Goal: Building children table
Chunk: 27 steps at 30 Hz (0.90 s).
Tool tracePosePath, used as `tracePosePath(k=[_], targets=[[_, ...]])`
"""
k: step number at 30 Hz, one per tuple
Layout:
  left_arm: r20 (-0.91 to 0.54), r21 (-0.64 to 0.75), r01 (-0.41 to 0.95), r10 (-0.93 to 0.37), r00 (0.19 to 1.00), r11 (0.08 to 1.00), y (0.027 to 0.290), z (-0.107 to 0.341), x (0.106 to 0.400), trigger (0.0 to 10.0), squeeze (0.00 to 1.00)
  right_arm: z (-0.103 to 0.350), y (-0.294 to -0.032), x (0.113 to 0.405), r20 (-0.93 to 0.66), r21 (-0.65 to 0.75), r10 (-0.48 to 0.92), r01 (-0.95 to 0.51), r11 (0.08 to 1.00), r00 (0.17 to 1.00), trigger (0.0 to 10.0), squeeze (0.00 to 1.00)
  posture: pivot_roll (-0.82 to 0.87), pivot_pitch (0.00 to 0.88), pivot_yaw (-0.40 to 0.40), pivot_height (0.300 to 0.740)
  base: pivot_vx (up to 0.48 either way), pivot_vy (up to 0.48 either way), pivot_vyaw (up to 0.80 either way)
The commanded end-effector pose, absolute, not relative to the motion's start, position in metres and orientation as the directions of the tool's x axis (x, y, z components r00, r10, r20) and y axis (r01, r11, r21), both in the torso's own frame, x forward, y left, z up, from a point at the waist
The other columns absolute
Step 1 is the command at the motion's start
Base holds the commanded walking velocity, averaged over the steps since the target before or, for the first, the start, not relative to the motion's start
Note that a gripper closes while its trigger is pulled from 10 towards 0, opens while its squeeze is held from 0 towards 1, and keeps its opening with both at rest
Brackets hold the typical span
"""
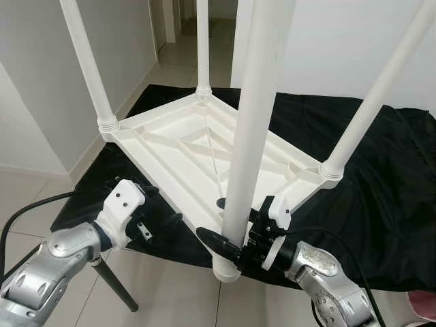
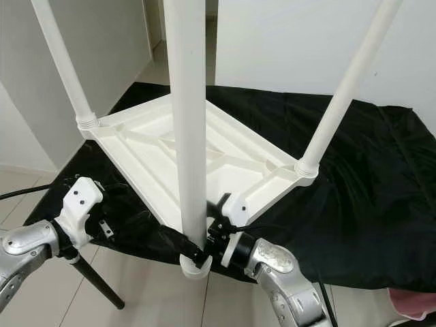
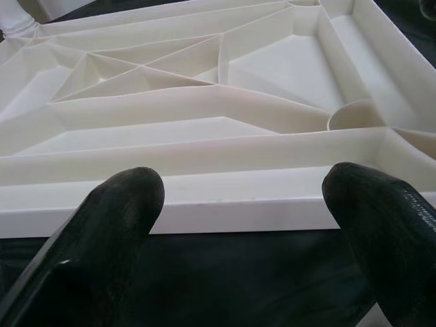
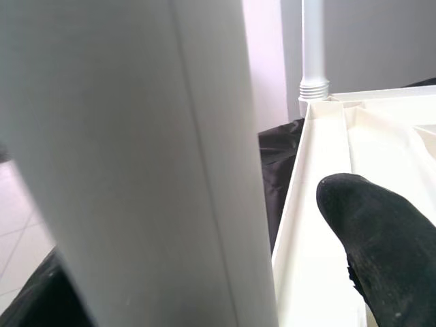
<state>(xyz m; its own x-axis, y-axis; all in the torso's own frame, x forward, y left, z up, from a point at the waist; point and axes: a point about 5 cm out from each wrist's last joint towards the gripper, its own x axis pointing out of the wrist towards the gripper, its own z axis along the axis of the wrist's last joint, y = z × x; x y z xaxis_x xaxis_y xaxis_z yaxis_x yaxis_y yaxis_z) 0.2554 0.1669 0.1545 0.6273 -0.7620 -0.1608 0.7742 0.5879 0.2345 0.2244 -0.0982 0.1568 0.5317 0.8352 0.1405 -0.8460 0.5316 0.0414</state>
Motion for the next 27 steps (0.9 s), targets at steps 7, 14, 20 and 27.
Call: tracePosePath(k=[7, 14, 20, 27], targets=[[-0.196, 0.206, 0.881, -0.864, 0.464, 0.427, 0.154, 0.151, 0.252, 10.0, 0.0, 0.163, -0.145, 0.234, 0.125, -0.011, 0.709, -0.714, 0.7, 0.694, 10.0, 0.0, -0.02, 0.032, 0.044, 0.74, 0.0, 0.0, 0.0], [-0.16, 0.196, 0.9, -0.893, 0.42, 0.388, 0.134, 0.151, 0.252, 10.0, 0.0, 0.165, -0.184, 0.244, 0.107, -0.067, 0.596, -0.592, 0.803, 0.796, 10.0, 0.0, -0.04, 0.029, 0.044, 0.74, 0.0, 0.0, 0.0], [-0.109, 0.196, 0.916, -0.92, 0.376, 0.351, 0.107, 0.151, 0.251, 10.0, 0.0, 0.162, -0.195, 0.246, 0.091, -0.069, 0.572, -0.568, 0.82, 0.815, 10.0, 0.0, -0.04, 0.026, 0.043, 0.74, 0.0, 0.0, 0.0], [-0.055, 0.217, 0.911, -0.928, 0.369, 0.35, 0.086, 0.155, 0.258, 10.0, 0.0, 0.152, -0.19, 0.25, 0.046, -0.092, 0.561, -0.555, 0.827, 0.827, 3.5, 0.0, -0.05, 0.021, 0.037, 0.74, 0.0, 0.0, 0.0]])
